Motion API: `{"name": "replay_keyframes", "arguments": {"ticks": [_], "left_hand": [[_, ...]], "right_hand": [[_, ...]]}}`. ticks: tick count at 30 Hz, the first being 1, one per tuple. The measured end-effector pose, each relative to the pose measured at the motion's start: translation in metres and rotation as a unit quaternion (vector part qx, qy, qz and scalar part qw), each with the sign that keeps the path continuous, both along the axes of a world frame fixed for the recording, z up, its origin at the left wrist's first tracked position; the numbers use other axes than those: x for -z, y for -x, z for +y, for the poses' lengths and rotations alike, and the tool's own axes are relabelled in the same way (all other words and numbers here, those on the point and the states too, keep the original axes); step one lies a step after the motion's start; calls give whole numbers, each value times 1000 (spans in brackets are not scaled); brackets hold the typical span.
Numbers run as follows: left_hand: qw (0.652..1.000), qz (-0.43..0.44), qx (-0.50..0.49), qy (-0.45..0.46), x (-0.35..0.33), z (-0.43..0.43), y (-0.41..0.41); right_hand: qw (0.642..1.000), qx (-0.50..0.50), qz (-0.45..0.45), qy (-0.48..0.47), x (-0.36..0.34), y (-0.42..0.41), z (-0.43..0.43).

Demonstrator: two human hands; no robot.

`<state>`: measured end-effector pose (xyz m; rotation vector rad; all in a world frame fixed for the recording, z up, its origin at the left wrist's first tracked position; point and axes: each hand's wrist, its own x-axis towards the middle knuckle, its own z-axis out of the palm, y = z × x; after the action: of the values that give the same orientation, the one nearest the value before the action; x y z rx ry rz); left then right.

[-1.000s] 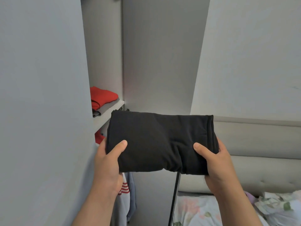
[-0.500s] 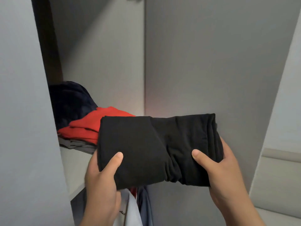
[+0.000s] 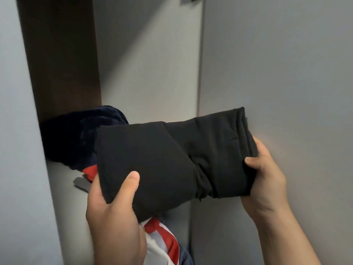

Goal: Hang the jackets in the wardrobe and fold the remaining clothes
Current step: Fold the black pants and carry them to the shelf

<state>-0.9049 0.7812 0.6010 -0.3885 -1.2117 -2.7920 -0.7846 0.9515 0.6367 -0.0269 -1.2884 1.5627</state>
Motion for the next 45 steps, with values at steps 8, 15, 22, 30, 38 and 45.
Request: {"name": "replay_keyframes", "arguments": {"ticks": [8,15,22,30,38,45], "left_hand": [[998,-13,-52,-31,-17,-2,12],[996,-14,-68,-62,-52,17,30],[993,-54,-97,-40,-48,35,61],[990,-79,-112,14,-35,35,79],[748,151,-458,456,-46,26,53],[597,172,-293,726,-66,33,71]], "right_hand": [[997,-39,8,64,-21,53,13],[979,-147,45,131,-41,127,32],[984,-114,-61,123,-31,184,52],[925,173,-309,-135,-10,196,65],[804,358,-285,-380,-44,181,40],[759,91,-337,-549,-60,215,59]]}}
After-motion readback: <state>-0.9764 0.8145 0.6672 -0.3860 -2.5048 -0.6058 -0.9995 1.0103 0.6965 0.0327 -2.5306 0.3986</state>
